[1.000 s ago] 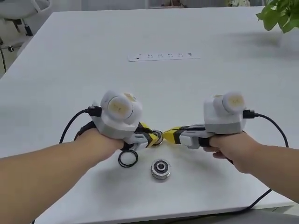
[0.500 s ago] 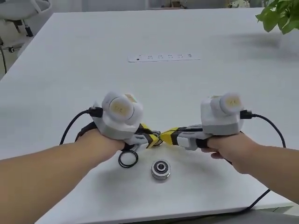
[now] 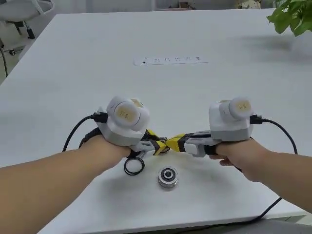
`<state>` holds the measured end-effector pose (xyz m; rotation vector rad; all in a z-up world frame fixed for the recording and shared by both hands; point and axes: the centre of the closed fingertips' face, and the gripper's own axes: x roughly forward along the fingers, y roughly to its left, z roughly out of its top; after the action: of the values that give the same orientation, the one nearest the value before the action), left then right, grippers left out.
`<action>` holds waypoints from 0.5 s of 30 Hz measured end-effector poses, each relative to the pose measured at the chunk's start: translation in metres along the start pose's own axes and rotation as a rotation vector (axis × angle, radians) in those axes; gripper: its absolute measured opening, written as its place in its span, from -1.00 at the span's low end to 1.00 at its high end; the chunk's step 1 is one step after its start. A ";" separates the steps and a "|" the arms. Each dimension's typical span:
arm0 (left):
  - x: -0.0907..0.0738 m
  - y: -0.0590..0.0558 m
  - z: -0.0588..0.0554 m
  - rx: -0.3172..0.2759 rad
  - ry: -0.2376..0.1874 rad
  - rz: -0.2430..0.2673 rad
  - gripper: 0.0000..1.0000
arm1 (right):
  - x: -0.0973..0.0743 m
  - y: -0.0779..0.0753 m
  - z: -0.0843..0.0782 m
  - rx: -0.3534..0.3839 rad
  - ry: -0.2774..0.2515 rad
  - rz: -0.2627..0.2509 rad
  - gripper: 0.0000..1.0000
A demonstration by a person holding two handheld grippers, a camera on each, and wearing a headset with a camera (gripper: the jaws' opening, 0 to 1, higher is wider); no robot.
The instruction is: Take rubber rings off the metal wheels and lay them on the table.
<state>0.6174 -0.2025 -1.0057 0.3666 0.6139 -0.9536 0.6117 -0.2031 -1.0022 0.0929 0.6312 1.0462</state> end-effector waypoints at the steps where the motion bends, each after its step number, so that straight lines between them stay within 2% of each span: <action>1: 0.000 0.000 0.000 0.000 0.000 -0.001 -0.74 | 0.000 0.000 0.000 0.005 -0.001 0.002 -1.00; 15: 0.000 0.000 0.000 0.000 0.000 -0.003 -0.74 | -0.003 -0.001 0.001 0.040 -0.017 0.012 -1.00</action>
<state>0.6174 -0.2023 -1.0058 0.3661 0.6144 -0.9563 0.6119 -0.2053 -1.0001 0.1408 0.6373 1.0434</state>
